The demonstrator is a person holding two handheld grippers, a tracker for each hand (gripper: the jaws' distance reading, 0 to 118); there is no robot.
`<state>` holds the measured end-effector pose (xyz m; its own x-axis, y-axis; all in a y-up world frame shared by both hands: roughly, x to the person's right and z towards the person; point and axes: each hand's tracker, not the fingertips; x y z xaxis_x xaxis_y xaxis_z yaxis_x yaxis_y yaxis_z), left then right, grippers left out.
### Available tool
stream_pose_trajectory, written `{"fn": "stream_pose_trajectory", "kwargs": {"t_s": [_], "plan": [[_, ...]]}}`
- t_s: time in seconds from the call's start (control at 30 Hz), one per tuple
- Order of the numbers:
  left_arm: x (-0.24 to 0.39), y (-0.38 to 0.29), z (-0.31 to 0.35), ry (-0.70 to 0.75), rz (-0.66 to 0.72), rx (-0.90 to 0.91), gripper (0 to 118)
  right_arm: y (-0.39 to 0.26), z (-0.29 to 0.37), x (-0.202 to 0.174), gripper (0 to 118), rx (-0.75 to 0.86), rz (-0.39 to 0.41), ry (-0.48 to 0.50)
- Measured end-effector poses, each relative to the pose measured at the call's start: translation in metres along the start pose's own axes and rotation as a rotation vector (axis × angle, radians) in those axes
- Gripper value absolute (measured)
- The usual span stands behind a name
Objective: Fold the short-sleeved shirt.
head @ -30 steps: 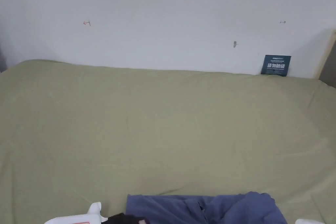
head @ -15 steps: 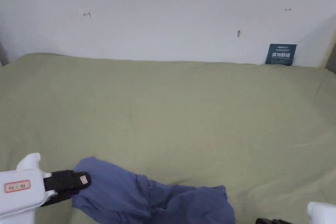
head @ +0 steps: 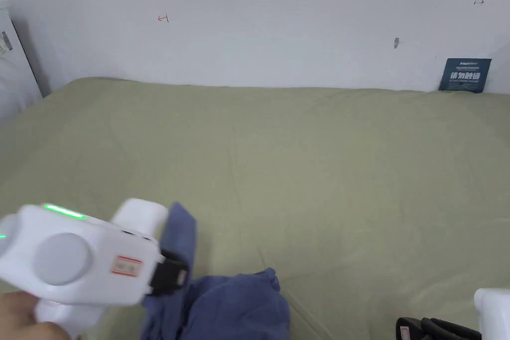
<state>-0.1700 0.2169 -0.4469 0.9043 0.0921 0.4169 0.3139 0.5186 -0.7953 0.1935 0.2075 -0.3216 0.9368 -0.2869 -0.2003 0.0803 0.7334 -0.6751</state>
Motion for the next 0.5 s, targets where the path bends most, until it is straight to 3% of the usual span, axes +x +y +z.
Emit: {"fn": "stream_pose_trajectory", "kwargs": {"t_s": [0.07,0.2,0.23,0.33,0.4,0.5], "plan": [[0.022,0.002,-0.037,-0.097,-0.112,-0.073,15,-0.002,0.004,0.002,1,0.003,0.0,-0.005],[0.049,-0.002,-0.09,-0.239,-0.066,-0.17,19,-0.007,0.011,0.006,1,-0.008,0.017,-0.005],[0.045,-0.003,-0.097,-0.252,-0.027,-0.165,23,-0.008,0.013,0.007,1,-0.01,0.023,-0.007],[0.021,-0.003,-0.094,-0.336,0.211,-0.103,58,-0.01,0.016,0.011,1,-0.014,0.031,-0.008],[-0.005,-0.005,-0.08,-0.404,0.357,-0.036,62,-0.011,0.015,0.013,1,-0.016,0.025,-0.013],[-0.035,-0.014,-0.056,-0.554,0.447,0.132,62,-0.011,0.012,0.014,1,-0.017,0.012,-0.009]]}}
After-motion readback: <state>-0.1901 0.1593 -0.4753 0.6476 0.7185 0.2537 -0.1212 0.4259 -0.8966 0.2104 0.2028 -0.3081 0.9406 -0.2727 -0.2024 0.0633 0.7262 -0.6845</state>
